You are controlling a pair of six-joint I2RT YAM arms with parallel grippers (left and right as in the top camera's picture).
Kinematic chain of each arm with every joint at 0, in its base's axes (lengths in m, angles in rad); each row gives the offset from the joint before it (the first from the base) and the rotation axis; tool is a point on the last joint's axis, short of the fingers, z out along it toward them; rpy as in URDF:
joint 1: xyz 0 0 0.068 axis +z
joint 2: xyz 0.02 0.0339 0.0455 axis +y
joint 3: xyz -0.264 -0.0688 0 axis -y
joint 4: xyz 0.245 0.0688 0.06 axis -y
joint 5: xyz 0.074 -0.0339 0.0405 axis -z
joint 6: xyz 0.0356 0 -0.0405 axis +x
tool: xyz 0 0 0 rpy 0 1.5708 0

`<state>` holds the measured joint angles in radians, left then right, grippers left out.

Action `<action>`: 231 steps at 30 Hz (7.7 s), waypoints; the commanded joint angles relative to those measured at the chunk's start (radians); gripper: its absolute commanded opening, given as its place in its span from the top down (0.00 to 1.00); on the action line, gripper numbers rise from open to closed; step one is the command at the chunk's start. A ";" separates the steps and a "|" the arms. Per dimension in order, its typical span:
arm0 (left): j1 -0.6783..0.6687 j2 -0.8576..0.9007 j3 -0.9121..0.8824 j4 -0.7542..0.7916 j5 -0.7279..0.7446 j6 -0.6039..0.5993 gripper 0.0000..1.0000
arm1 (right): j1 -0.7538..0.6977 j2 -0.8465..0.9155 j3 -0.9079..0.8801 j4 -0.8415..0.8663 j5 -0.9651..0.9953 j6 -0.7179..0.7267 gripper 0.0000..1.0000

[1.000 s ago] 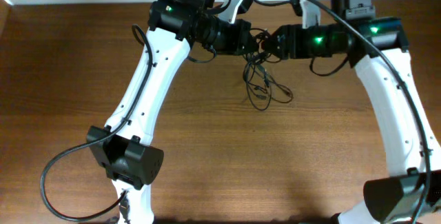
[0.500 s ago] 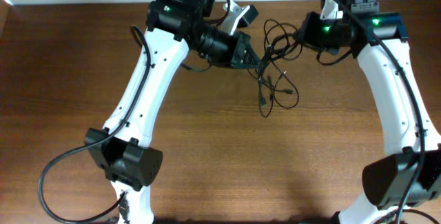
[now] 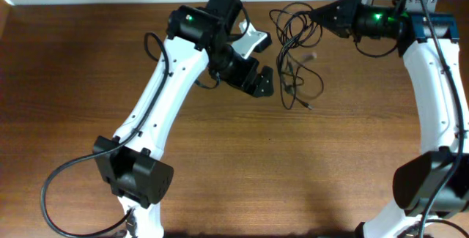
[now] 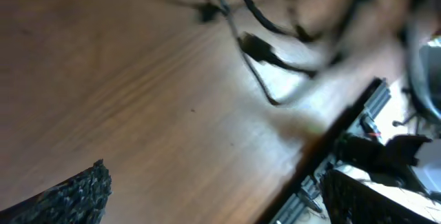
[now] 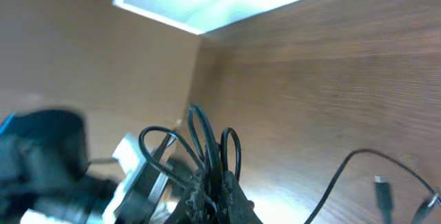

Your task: Untangle cables

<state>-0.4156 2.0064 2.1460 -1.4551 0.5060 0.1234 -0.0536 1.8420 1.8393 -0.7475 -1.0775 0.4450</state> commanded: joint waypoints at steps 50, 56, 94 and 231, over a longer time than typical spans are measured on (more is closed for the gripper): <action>0.017 0.122 0.158 0.267 0.258 -0.175 1.00 | -0.010 -0.138 0.012 -0.429 0.272 -0.335 0.42; 0.017 0.122 0.158 0.269 0.270 -0.356 1.00 | 0.155 -0.134 0.012 -0.375 0.527 -0.200 0.41; 0.001 0.117 0.158 -0.084 -0.375 -0.142 0.18 | -0.104 -0.029 0.012 -0.476 0.514 -0.337 0.50; 0.810 -0.037 0.674 -0.176 -0.773 -0.356 1.00 | -0.237 -0.376 0.012 -0.536 1.114 -0.149 0.96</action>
<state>0.3138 1.9953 2.8216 -1.6390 -0.2222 -0.2092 -0.2741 1.4708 1.8538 -1.2854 -0.0673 0.3130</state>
